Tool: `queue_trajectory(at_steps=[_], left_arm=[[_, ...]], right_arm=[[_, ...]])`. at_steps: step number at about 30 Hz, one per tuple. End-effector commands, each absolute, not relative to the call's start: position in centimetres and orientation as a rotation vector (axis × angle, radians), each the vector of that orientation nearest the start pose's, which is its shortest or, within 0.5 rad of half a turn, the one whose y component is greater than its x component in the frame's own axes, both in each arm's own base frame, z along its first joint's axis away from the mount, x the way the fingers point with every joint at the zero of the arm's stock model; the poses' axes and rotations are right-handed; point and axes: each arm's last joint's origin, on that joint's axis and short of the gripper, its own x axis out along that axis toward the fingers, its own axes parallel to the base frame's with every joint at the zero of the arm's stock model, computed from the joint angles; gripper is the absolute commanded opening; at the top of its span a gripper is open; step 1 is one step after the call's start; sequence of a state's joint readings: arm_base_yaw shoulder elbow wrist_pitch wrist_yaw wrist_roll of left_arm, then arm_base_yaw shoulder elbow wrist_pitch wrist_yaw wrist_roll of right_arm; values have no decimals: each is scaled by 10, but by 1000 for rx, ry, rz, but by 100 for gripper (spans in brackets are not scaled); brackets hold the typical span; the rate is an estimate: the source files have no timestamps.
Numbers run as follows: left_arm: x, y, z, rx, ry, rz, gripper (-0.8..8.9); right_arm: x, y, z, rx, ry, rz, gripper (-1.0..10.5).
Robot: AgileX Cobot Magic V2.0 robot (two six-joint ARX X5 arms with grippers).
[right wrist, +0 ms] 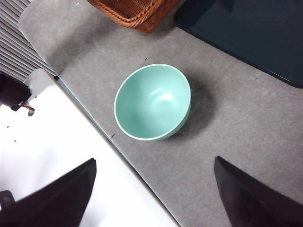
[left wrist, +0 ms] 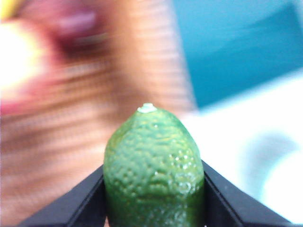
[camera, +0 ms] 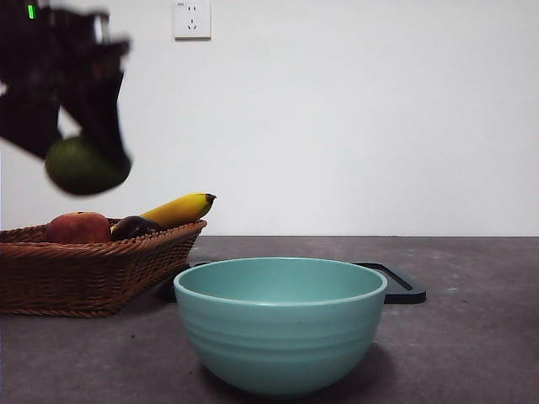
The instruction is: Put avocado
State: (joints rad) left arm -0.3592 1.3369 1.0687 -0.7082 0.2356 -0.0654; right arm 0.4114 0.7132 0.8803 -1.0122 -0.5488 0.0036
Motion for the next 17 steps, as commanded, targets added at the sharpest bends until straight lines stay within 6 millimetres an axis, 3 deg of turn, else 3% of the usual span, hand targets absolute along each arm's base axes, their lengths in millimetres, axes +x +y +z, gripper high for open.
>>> queue_trajectory(at_steps=[1,8,17], left_arm=[[230,-112,289,-5,975,-627,181],[201,-152,293,89,972,-809,181],[188,-208,265,206,1030,-960,181]], right_arm=[[98,60,313,56,851,909,398],[98,60,313,54,850,903,398],[99,60,313,53,851,902,398]])
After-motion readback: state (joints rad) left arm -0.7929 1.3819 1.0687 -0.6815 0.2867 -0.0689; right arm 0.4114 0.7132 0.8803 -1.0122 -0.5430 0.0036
